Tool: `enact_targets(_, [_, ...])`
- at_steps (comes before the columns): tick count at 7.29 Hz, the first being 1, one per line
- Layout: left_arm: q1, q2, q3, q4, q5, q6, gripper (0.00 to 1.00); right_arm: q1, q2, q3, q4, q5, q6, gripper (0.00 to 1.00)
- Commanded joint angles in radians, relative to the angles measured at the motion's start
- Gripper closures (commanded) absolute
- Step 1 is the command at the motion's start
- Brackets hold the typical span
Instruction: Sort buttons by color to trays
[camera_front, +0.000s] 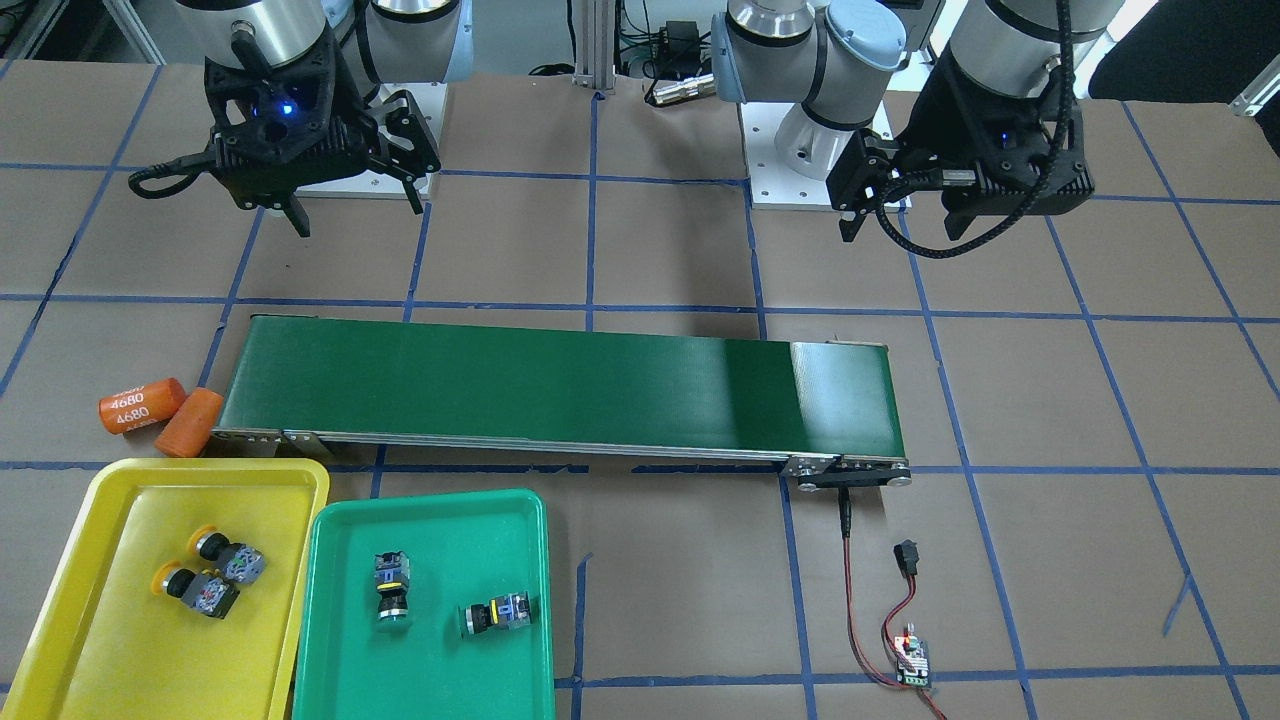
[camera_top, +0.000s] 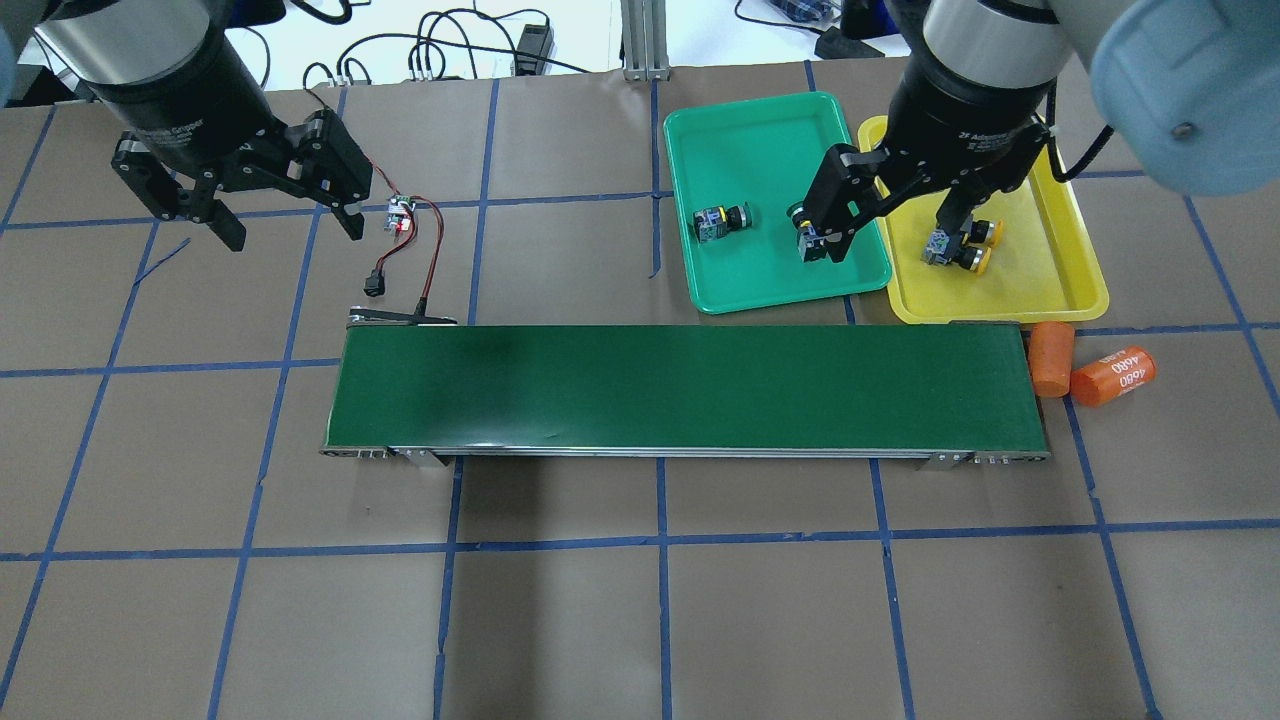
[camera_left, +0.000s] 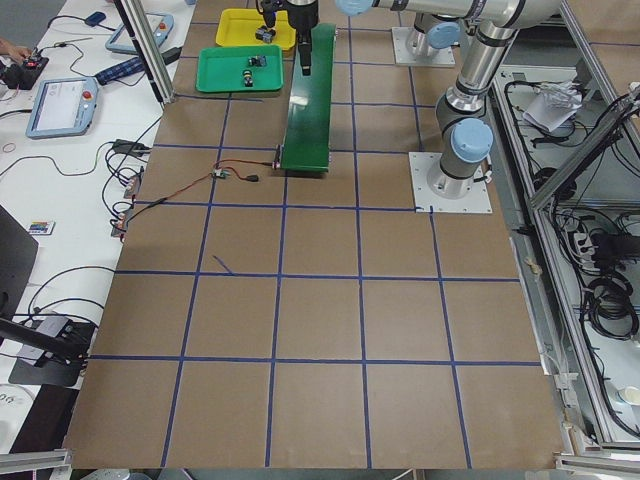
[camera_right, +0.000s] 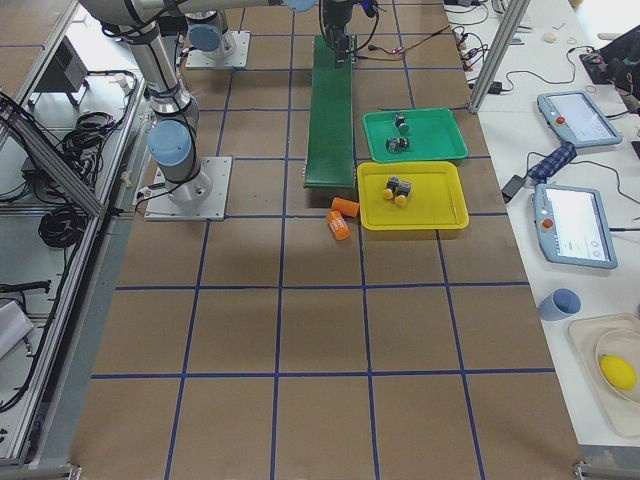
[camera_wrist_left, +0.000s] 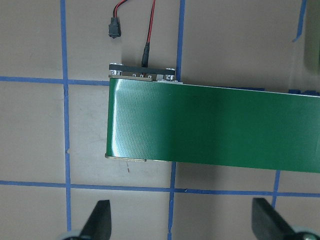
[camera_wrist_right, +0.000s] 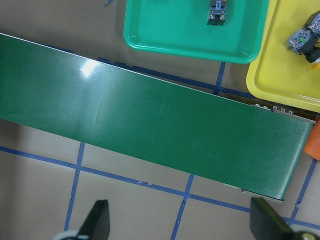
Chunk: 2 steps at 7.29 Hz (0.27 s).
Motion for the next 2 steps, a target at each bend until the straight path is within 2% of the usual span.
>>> enact_targets(1, [0.0,0.026,-0.026,-0.003,-0.001,-0.005,0.0,0.0,-0.001,0.002,-0.001,0.0,0.0,0.0])
enact_targets(2, [-0.002,0.035,-0.07,0.005,-0.004,-0.008,0.0,0.0,0.0,0.002,0.001,0.001,0.0,0.0])
